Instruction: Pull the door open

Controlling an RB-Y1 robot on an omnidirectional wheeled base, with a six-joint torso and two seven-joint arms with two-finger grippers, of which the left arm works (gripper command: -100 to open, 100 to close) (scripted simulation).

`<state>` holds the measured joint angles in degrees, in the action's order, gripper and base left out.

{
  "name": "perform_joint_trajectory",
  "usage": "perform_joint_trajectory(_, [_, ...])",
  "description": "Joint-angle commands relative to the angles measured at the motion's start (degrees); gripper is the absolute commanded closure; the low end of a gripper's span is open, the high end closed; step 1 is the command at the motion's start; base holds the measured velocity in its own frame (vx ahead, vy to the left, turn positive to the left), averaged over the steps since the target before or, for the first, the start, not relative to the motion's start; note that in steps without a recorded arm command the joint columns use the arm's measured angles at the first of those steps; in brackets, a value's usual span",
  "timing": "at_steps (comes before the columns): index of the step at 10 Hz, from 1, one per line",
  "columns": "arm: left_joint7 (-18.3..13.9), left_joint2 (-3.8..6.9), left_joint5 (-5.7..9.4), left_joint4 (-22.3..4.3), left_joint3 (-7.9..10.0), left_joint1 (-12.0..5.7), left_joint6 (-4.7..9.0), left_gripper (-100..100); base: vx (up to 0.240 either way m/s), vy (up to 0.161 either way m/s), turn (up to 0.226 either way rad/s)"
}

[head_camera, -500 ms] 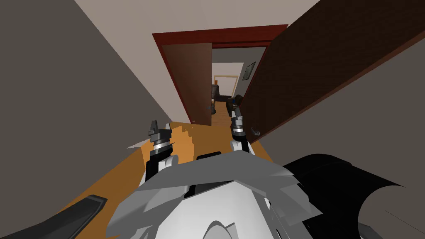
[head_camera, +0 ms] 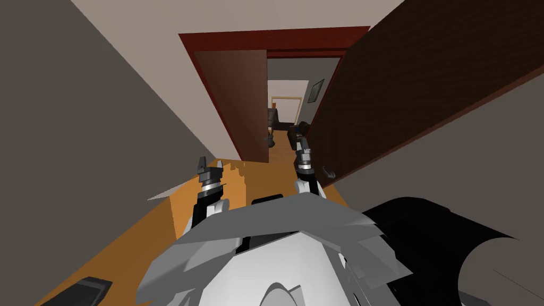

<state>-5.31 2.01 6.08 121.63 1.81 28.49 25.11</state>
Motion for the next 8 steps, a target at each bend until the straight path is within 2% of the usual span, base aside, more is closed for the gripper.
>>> perform_joint_trajectory(1, [-0.11,0.38,-0.08,-1.82,-0.05,-0.78,0.44,-100,0.157,-0.043,-0.049])
perform_joint_trajectory(3, [-0.54,1.39,-0.09,-5.5,-0.12,-1.66,1.68,-100,0.157,-0.035,-0.087])
perform_joint_trajectory(8, [-1.16,2.73,-0.11,-10.75,-0.22,-2.92,3.46,-100,0.111,-0.036,-0.056])
